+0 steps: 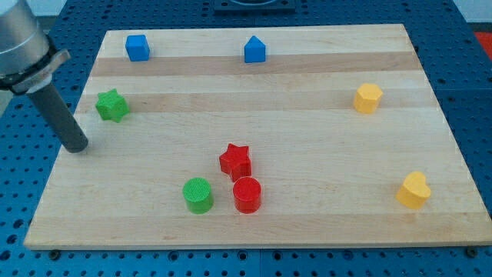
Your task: Push green star towards green circle
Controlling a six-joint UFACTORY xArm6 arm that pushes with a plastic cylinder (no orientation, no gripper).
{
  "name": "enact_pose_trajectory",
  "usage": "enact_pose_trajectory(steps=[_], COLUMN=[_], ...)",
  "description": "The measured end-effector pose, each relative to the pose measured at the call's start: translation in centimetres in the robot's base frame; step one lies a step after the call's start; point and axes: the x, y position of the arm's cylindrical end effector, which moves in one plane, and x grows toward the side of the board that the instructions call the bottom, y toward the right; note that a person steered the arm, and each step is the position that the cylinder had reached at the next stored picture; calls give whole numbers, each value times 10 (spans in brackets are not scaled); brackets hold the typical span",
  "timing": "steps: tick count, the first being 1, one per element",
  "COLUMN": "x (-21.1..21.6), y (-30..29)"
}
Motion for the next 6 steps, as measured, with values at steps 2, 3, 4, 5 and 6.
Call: enact_pose_trajectory(steps=[2,3,4,5,6], x=[-64,-65,-65,-99,-95], y=[8,72,117,121,148])
